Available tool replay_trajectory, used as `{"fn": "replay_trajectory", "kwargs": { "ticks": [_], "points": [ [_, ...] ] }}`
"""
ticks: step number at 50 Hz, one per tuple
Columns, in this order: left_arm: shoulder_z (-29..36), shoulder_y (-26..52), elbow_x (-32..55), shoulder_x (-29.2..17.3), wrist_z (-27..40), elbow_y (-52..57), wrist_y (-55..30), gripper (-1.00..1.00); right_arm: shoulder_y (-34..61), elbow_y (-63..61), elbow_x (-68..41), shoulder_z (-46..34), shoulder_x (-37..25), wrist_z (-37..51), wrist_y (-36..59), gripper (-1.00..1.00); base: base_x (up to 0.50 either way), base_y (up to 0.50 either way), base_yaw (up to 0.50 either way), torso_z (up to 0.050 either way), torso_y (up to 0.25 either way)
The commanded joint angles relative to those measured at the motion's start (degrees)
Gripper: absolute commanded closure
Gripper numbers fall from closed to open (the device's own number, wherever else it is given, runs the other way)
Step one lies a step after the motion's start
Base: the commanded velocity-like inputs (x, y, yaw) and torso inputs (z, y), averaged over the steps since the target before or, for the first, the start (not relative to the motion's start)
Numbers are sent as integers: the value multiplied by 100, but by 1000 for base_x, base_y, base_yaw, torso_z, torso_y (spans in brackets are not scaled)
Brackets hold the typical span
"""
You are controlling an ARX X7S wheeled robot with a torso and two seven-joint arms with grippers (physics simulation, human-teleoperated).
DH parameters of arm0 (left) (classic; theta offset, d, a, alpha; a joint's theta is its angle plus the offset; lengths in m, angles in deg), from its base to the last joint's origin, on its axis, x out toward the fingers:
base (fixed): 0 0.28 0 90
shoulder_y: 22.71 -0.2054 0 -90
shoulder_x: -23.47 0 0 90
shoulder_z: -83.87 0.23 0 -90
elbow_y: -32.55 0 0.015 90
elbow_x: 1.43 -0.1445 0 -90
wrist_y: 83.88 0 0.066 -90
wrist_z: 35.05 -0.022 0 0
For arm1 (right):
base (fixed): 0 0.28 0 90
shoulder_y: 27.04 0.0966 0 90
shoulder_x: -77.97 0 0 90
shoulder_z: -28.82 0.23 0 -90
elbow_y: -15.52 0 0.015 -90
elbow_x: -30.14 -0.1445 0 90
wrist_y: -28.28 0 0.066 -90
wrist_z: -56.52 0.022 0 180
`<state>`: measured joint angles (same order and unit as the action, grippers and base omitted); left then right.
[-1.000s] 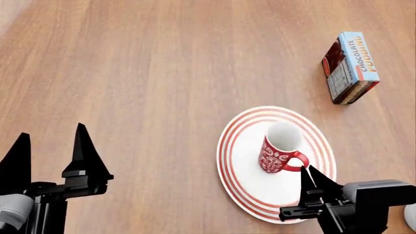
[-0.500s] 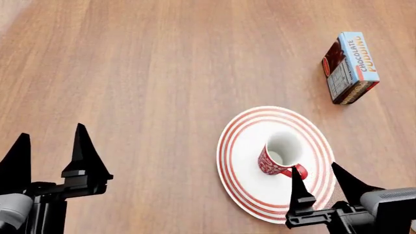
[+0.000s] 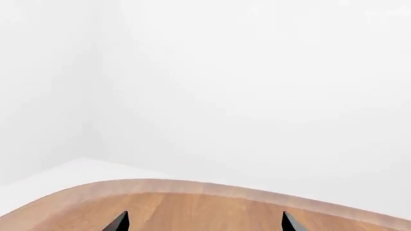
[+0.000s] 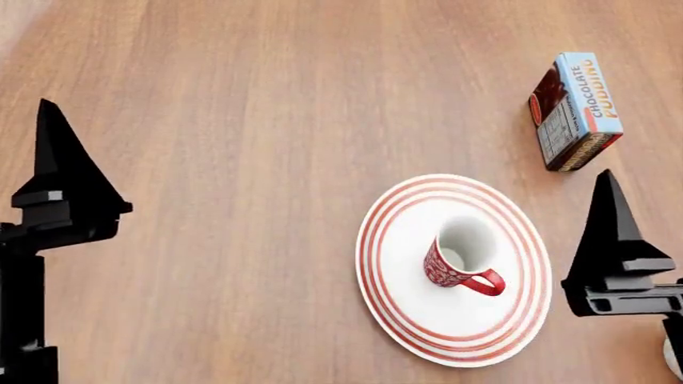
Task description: Pick up the red mug and put it on the plate
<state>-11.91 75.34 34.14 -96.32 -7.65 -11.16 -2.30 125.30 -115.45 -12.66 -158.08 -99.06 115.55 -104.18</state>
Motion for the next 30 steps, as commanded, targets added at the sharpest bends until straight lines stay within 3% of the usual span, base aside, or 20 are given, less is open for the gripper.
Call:
{"fn": "replay_trajectory", "kwargs": {
  "ticks": [1, 8, 14, 21, 30],
  "points": [
    [278, 2139, 249, -412, 542, -114, -1013, -100, 1244, -790, -1198, 1262, -296, -123, 1527, -100, 0, 0, 0, 0, 0],
    [68, 3126, 844, -732, 746, -17, -1470, -100, 2956, -1566, -3310, 2997, -296, -272, 3823, -100, 0, 0, 0, 0, 0],
    [-241, 3782, 1452, -1019, 976, 48, -1744, -100, 4262, -1826, -5057, 4333, -296, -332, 5202, -100, 0, 0, 0, 0, 0],
    [-597, 4323, 2058, -1290, 1244, 85, -1908, -100, 5298, -1886, -6485, 5426, -268, -367, 6138, -100, 0, 0, 0, 0, 0],
    [-1155, 4544, 2803, -1520, 1400, 92, -1811, -100, 6374, -1704, -7741, 6209, 475, 189, 7214, -100, 0, 0, 0, 0, 0]
  ]
}}
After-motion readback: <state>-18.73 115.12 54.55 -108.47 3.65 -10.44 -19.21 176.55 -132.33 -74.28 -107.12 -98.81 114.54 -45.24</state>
